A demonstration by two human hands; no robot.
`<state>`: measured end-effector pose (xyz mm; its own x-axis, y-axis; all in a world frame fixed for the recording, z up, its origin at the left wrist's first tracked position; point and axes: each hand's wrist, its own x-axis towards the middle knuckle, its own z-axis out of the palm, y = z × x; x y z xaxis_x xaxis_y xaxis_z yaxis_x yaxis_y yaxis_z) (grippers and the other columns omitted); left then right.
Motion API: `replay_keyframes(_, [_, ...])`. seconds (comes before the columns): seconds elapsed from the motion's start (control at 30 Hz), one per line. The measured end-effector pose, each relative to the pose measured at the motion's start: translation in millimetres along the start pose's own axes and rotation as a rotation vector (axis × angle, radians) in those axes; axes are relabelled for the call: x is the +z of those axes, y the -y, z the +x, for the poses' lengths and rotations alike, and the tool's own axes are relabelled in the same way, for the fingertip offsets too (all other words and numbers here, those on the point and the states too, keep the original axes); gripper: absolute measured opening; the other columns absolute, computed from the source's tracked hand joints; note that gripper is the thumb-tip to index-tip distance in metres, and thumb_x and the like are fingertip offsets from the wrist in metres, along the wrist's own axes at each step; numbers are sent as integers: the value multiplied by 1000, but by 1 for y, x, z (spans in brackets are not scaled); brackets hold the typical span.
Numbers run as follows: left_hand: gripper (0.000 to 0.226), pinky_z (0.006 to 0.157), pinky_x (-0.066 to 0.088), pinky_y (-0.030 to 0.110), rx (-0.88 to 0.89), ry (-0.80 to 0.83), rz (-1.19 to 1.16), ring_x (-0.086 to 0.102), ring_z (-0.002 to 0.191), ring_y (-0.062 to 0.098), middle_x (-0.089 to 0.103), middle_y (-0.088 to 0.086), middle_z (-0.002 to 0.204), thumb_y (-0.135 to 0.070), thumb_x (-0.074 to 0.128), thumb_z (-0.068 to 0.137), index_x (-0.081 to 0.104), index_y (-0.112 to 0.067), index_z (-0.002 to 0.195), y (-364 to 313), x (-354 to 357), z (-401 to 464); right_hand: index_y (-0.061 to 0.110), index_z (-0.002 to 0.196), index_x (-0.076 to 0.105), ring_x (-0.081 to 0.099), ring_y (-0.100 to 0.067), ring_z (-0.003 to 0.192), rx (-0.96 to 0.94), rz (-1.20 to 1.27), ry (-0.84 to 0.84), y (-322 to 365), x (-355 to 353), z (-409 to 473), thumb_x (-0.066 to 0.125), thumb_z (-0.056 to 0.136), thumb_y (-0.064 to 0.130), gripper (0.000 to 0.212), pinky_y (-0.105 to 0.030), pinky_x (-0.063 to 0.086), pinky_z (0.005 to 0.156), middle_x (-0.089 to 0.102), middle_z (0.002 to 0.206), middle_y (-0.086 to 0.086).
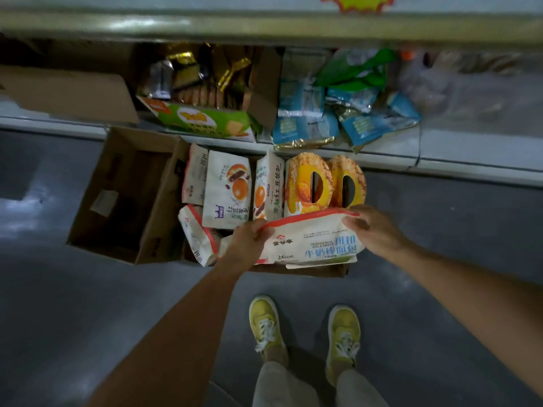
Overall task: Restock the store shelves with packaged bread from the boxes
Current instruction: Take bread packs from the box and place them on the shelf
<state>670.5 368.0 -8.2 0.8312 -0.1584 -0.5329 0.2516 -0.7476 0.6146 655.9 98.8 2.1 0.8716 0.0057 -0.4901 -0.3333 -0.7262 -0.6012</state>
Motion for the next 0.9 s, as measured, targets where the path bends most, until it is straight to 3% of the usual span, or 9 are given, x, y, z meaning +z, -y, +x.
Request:
replay_keyframes(0.1, [23, 84, 58, 47, 5, -39, -134, 69, 96, 30, 71, 14, 107, -25, 50, 102, 66, -10, 110, -44, -44, -24, 11, 101, 70, 71, -21, 79, -5, 109, -10, 51, -46, -24, 46, 101, 28, 29, -45, 59, 71, 74, 90, -10])
replay_keyframes(0.17, [22, 81, 58, 51, 19, -102, -189, 70, 94, 29, 72, 14, 104, -25, 52, 101, 67, -11, 109, -73, -75, -42, 15, 95, 69, 70, -9, 70, -20, 175, -26, 82, -77, -43, 47, 101, 29, 26, -30, 58, 59, 73, 84, -6])
replay_keyframes(0.23, [24, 82, 58, 50, 51, -149, -213, 70, 94, 28, 72, 13, 103, -29, 54, 99, 67, -12, 111, -101, -104, -61, 19, 84, 65, 64, 0, 58, -45, 190, -81, 113, -107, -63, 50, 99, 25, 23, -14, 46, 46, 69, 77, -4])
replay_keyframes(0.27, [25, 83, 58, 47, 70, -162, -225, 70, 93, 27, 72, 12, 102, -30, 55, 99, 68, -12, 111, -116, -118, -71, 18, 81, 64, 65, -8, 59, -52, 198, -110, 128, -121, -72, 50, 99, 23, 23, -17, 46, 47, 68, 75, -7])
replay_keyframes(0.37, [15, 78, 58, 39, 133, -228, -237, 71, 86, 23, 74, 7, 95, -22, 55, 100, 70, -19, 101, -162, -158, -106, -2, 88, 65, 66, -44, 79, -88, 290, -154, 163, -159, -100, 52, 97, 21, 28, -49, 55, 68, 67, 83, -29])
replay_keyframes(0.43, [18, 76, 58, 43, 169, -278, -263, 71, 82, 29, 74, 10, 88, -20, 58, 98, 67, -26, 84, -191, -183, -129, -5, 90, 65, 68, -43, 80, -102, 348, -182, 182, -182, -119, 54, 96, 20, 28, -54, 56, 72, 69, 83, -28])
replay_keyframes(0.53, [15, 80, 57, 52, 232, -364, -332, 69, 84, 40, 72, 20, 88, -20, 65, 93, 68, -25, 80, -228, -217, -160, -4, 97, 67, 72, -20, 74, -158, 452, -232, 216, -213, -147, 55, 98, 17, 24, -44, 60, 74, 73, 86, -16])
replay_keyframes(0.7, [16, 76, 59, 54, 309, -494, -465, 71, 81, 33, 73, 14, 84, -12, 64, 94, 70, -19, 80, -281, -262, -211, -7, 87, 65, 70, -36, 81, -275, 426, -364, 268, -266, -190, 59, 94, 25, 33, -54, 55, 72, 69, 88, -27])
replay_keyframes(0.9, [14, 75, 58, 42, 450, -575, -459, 70, 78, 22, 72, 5, 82, -14, 59, 97, 69, -12, 87, -327, -306, -254, -3, 86, 68, 64, -11, 64, -434, 514, -433, 323, -316, -235, 59, 95, 19, 26, -21, 51, 58, 69, 76, -5])
